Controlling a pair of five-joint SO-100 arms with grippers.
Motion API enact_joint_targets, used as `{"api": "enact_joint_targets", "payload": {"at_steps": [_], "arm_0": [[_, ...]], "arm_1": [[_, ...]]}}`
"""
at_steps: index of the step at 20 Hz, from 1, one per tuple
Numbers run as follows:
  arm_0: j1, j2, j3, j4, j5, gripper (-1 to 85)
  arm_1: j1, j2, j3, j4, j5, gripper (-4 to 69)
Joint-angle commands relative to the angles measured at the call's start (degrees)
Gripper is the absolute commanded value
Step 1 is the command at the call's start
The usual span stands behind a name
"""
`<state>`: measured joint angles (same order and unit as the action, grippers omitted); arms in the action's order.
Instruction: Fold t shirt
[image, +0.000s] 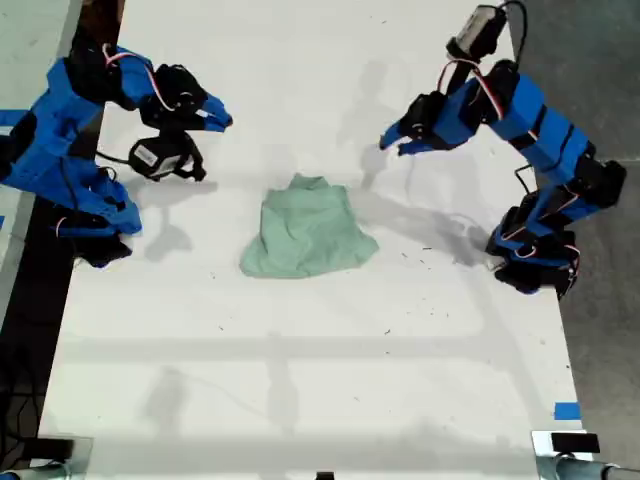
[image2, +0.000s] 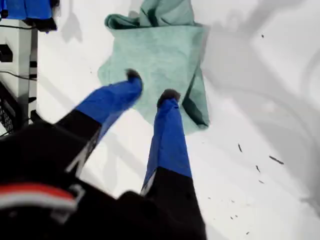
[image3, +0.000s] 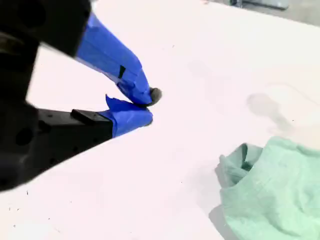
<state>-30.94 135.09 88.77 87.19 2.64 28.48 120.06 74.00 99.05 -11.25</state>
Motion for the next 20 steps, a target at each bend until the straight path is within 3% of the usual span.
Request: {"api": "enact_joint_targets", "payload": {"at_steps": [1, 5, 8, 10, 11, 12, 13, 14, 15, 20], "arm_0": [[7.12, 14.94, 8.44, -0.62, -3.96, -0.1], [24.43, 34.98, 46.58, -16.96, -14.15, -0.2], [30.59, 38.23, 69.87, -34.72, -13.80, -0.2], [31.03, 38.32, 80.51, -41.48, -11.07, -0.2], [28.65, 39.81, 85.34, -42.28, -8.53, -0.2], [26.37, 45.18, 90.09, -42.10, -6.24, -0.2], [26.98, 56.16, 92.02, -37.97, -6.59, -0.2], [27.16, 71.54, 94.57, -29.18, -6.59, -0.2], [25.75, 69.87, 94.39, -26.10, -8.53, -0.2], [25.31, 71.46, 95.10, -25.84, -9.05, -0.1]], "arm_1": [[-4.66, 20.74, 15.03, -1.05, 4.92, -1.6], [-18.19, 46.14, 46.85, -7.03, 13.36, -1.5], [-25.40, 55.72, 71.63, -16.87, 16.70, -1.5], [-27.51, 67.24, 88.07, -21.09, 15.47, -1.6], [-26.98, 79.89, 96.33, -17.40, 14.41, -1.6], [-24.17, 78.75, 96.94, -16.17, 8.53, -1.5], [-23.29, 78.22, 96.86, -16.44, 8.35, -1.5], [-22.32, 80.68, 97.12, -16.00, 8.61, -0.6], [-21.18, 80.60, 97.12, -15.91, 8.17, 1.5], [-21.45, 80.60, 97.12, -15.73, 8.00, 1.6]]}}
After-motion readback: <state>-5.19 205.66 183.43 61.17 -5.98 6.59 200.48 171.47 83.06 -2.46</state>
